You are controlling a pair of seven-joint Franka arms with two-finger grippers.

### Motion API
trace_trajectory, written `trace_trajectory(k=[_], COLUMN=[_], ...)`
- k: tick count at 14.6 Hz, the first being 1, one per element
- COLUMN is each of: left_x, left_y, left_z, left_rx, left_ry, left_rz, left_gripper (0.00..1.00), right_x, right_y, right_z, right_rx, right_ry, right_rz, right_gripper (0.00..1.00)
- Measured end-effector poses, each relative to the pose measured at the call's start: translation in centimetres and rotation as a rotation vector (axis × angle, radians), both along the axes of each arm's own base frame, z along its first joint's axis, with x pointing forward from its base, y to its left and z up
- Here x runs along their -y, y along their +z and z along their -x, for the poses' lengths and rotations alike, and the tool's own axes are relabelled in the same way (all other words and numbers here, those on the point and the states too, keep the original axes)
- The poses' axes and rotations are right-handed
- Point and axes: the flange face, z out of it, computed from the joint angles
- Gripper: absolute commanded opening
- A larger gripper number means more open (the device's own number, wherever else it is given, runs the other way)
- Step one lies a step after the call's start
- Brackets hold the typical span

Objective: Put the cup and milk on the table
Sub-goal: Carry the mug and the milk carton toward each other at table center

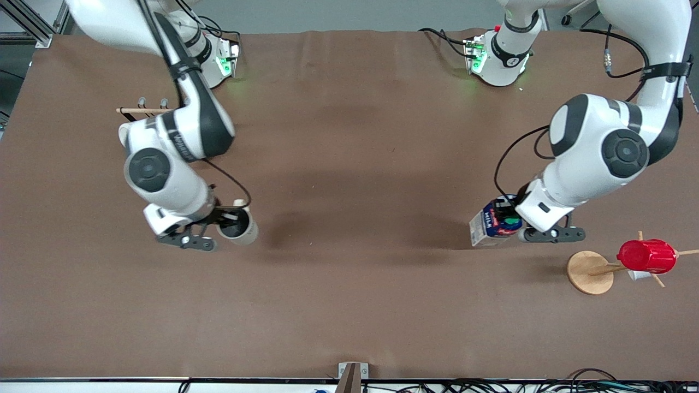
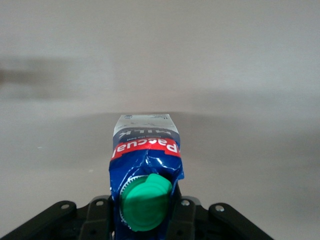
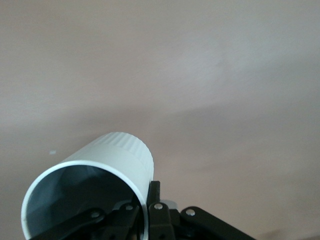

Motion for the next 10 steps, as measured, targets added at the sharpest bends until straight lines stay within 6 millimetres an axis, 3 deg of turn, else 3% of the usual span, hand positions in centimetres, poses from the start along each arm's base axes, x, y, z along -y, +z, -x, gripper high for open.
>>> trace_trajectory(k=[2,5,10], left_x=[3.7,9.3,15.8], left_y=[0.0,-1.0,-3.0], left_z=[0.2,0.8,1.9], left_rx=[-0.001,-0.02,-0.058], left_ry=[0.011,0.044,0.111], left_rz=[0.011,0.027,0.04], left_gripper=[0.35,0.35,0.35], right_x=[-5.0,-11.1,-17.5], right_y=[-1.6,-4.8,-7.7], right_z=[0.7,1.4,2.7], right_rx=[0.003,-0.004,0.029], right_ry=[-0.064,-0.099,-0.083], right_rz=[0.003,-0.017,-0.086], right_gripper=[0.0,0.0,0.01])
